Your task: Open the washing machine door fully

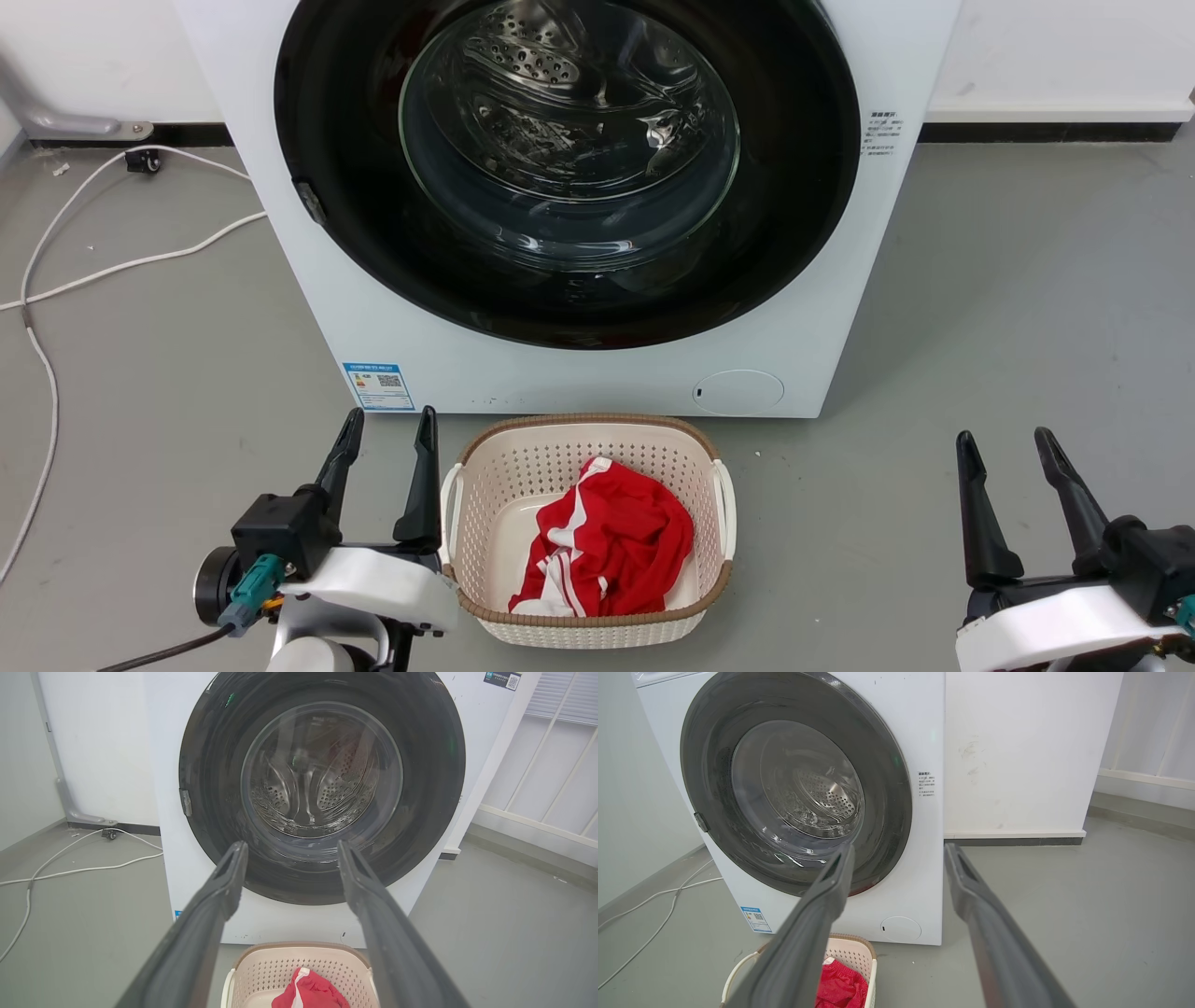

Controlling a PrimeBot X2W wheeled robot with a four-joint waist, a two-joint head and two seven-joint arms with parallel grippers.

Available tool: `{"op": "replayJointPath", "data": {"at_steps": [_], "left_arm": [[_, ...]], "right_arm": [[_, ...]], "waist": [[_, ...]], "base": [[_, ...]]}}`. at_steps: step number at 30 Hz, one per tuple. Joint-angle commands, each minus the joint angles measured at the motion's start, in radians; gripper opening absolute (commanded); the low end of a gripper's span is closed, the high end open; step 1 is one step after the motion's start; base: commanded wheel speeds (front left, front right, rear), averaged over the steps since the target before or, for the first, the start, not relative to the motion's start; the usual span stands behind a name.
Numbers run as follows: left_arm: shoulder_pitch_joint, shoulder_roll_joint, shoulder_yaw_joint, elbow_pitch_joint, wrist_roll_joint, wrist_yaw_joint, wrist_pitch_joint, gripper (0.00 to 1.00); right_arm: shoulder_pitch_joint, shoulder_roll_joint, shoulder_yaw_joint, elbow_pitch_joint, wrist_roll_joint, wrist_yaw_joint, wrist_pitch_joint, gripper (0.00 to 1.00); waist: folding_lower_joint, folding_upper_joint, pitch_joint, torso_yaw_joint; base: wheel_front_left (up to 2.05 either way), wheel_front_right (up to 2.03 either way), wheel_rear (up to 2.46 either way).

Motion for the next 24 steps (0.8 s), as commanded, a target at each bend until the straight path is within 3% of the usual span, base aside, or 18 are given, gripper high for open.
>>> {"op": "replayJointPath", "data": {"at_steps": [1, 24], "left_arm": [[-0.016, 0.005, -0.003, -0.008, 0.024, 0.003, -0.009, 1.0], [-0.011, 0.005, -0.02, -0.02, 0.192, 0.007, -0.051, 1.0]], "right_arm": [[0.003, 0.003, 0.001, -0.011, -0.022, 0.0, -0.001, 1.0], [0.027, 0.006, 0.002, 0.003, -0.12, 0.0, -0.012, 1.0]], "waist": [[-0.0001, 0.0, 0.0, 0.0], [-0.0001, 0.0, 0.002, 0.003]], "base": [[0.0, 0.0, 0.0], [0.0, 0.0, 0.0]]}}
